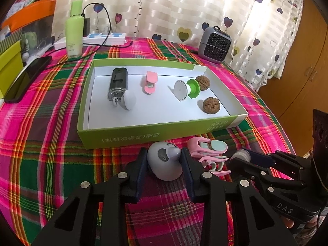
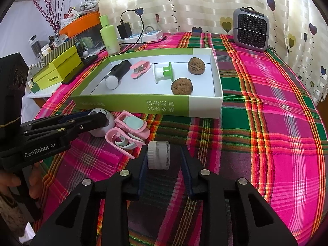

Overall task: Organize objects
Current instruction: 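Close the right tool on the white cylinder while the left tool closes on the panda ball, then lift and carry the white cylinder and panda ball toward the box tray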

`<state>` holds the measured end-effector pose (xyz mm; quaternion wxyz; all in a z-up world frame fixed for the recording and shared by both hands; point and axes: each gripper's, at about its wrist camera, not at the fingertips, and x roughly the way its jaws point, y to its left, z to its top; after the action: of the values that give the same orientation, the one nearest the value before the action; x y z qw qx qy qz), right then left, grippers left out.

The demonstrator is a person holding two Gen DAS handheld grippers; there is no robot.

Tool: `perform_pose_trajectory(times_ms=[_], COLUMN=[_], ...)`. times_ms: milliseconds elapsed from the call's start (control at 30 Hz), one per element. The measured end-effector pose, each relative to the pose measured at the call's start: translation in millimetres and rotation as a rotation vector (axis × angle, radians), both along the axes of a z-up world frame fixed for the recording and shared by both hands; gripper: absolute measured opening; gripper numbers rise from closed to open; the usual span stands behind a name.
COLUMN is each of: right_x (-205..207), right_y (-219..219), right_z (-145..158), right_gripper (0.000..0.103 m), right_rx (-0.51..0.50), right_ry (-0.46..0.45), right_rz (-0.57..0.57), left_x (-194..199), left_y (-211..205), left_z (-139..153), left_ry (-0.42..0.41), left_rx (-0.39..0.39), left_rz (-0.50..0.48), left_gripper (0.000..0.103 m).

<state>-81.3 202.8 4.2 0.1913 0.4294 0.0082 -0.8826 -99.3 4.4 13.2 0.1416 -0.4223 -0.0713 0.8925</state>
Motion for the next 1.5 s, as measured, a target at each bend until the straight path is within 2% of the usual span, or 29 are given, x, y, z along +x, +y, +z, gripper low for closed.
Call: perform_pose_trajectory(times_ms=[200, 1500], right_x=[1, 6], right_y=[1, 1], right_z=[1, 10], right_gripper=[0.027, 0.02], right_rx=[-0.003, -0.015], right_ry=[0.004, 0.05], right_rz=[0.001, 0.009], left_x=[0, 13], left_y=[-1, -1], left_z=[0, 8], left_ry=[0.0, 0.036], left_rx=[0.001, -0.024], left_rz=[0.001, 0.003], left_gripper=[0.031, 0.031])
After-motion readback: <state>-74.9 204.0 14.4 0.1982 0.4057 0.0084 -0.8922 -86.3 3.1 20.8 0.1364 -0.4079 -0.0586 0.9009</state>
